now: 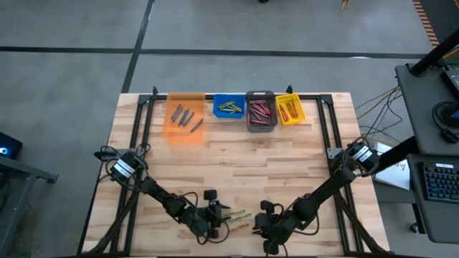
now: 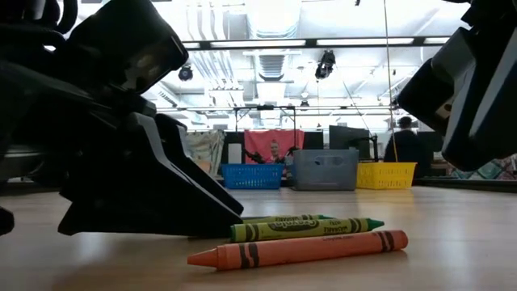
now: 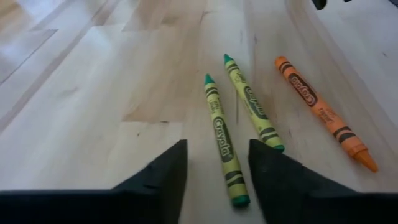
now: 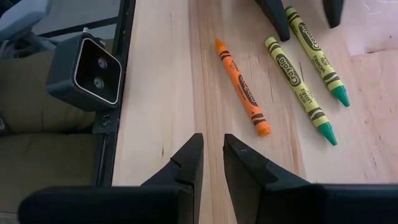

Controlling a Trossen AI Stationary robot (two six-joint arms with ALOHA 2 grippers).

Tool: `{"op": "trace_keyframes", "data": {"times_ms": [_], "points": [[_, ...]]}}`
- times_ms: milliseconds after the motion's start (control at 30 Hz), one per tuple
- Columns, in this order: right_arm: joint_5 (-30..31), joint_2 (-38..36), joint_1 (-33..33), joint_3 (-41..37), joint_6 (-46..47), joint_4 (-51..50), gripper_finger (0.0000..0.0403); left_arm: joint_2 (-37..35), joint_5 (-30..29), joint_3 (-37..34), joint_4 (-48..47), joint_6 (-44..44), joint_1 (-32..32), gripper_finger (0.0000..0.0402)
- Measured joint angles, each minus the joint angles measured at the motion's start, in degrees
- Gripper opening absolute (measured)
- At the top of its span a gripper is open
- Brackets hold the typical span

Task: Sort crayons
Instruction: Put the green crayon into the blue bin

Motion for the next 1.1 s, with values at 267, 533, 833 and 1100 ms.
{"op": "trace_keyframes", "data": {"times_ms": [267,533,833,1100], "points": [[0.98,0.00,0.00,0.00,0.00,0.01,0.0052,0.00,-0.97,-0.02,0.11,-1.20,0.00,0.0043],[1.53,0.00,0.00,0.00,-0.48,0.04,0.0052,-0.49,-5.40,-0.19,-0.81,-1.33,0.05,0.0007],[3.08,0.02,0.09,0.33,-1.86,0.25,0.0052,-6.42,-9.78,-1.64,-5.57,0.75,0.31,0.0001],[14.04,0.02,0.01,0.46,-9.73,0.44,0.0052,-19.44,-10.86,-10.74,-0.25,2.87,-0.33,0.0001]]}}
